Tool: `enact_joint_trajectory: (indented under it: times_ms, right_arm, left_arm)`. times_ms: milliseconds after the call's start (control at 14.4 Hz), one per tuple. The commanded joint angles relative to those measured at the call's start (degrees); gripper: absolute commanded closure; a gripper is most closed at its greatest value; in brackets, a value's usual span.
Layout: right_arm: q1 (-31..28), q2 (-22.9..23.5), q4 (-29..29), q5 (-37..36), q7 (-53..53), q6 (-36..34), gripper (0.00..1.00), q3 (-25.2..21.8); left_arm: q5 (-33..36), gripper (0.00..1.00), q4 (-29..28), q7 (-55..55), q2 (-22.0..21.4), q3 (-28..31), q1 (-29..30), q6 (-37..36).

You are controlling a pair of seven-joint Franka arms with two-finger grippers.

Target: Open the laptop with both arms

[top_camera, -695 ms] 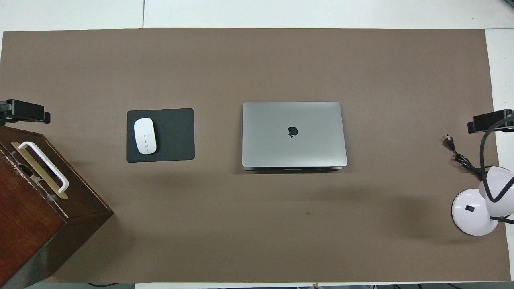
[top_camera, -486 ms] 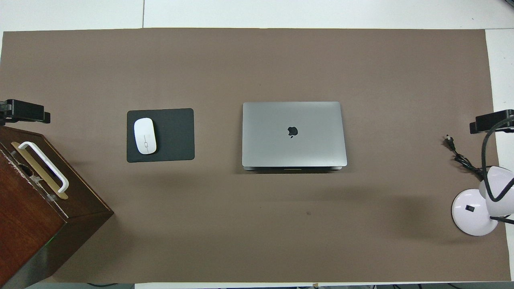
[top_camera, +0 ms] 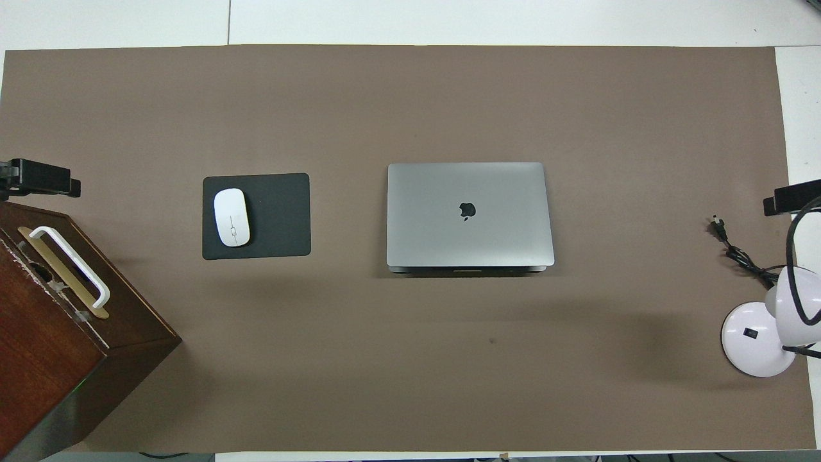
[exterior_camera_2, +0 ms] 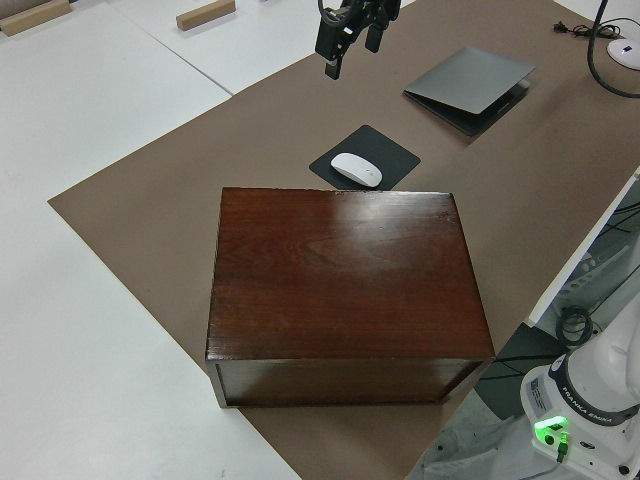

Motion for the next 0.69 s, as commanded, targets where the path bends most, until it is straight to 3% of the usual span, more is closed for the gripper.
enact_joint_trajectory:
  times_ms: [0,625]
  right_arm:
    - [-1.2,-0.8,-1.1,-0.6,-1.8,1.0,0.00,0.6]
    - [-0.4,-0.6,-3.3,1.9,2.7,7.5,0.00,0.8]
  left_arm:
    - [1.2,0.00,1.2,0.2,0.6,-0.4,-0.4,0.5]
    - [1.1,0.00,1.2,0.1,0.5,-0.7,-0.7,-0.3]
